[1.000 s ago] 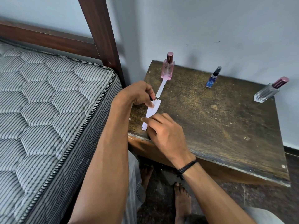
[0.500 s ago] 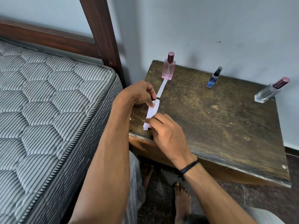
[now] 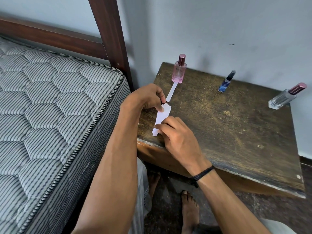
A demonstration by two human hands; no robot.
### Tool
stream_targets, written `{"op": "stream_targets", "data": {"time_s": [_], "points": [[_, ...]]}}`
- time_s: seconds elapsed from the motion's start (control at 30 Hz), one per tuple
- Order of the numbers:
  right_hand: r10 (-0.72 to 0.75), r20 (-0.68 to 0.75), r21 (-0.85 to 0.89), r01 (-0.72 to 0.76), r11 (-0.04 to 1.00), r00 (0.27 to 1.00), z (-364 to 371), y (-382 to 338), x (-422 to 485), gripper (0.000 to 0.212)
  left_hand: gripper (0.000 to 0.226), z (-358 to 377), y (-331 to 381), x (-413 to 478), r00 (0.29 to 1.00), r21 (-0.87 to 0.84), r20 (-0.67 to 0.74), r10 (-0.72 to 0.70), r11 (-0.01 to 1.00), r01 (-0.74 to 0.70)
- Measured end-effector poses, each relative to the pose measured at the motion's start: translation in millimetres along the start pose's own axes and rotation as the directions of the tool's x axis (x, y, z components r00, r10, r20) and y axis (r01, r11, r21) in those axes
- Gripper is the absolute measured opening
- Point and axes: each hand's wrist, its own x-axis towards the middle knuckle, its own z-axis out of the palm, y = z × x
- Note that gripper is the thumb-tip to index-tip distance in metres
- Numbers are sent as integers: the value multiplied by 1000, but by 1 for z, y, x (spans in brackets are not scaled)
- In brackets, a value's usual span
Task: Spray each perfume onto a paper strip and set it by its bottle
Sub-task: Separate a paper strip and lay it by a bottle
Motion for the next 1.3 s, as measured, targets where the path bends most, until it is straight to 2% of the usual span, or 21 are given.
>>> {"op": "stream_targets", "data": {"time_s": [0.23, 0.47, 0.83, 1.07, 1.2, 1.3], "points": [[31, 0, 35, -31, 999, 1000, -3, 1, 1, 5, 27, 0, 1, -1, 1000, 7, -1, 2, 1000, -2], [4, -4, 4, -4, 1000, 1000, -10, 9, 3, 13, 25, 0, 3, -4, 1000, 1, 0, -4, 1000, 4], [-50, 83, 81, 43, 996, 995, -15, 22, 2, 13, 25, 0, 3, -3, 1000, 1, 1, -8, 1000, 8], [-24, 37, 21, 24, 999, 999, -18, 25, 4, 23, 24, 0, 5, -4, 1000, 11, 0, 3, 1000, -3], [-53, 65, 14, 52, 999, 996, -16, 27, 2, 13, 24, 0, 4, -4, 1000, 8, -2, -1, 1000, 1], [-50, 46, 19, 49, 999, 998, -18, 29, 2, 15, 24, 0, 3, -3, 1000, 11, -3, 2, 1000, -2]]}}
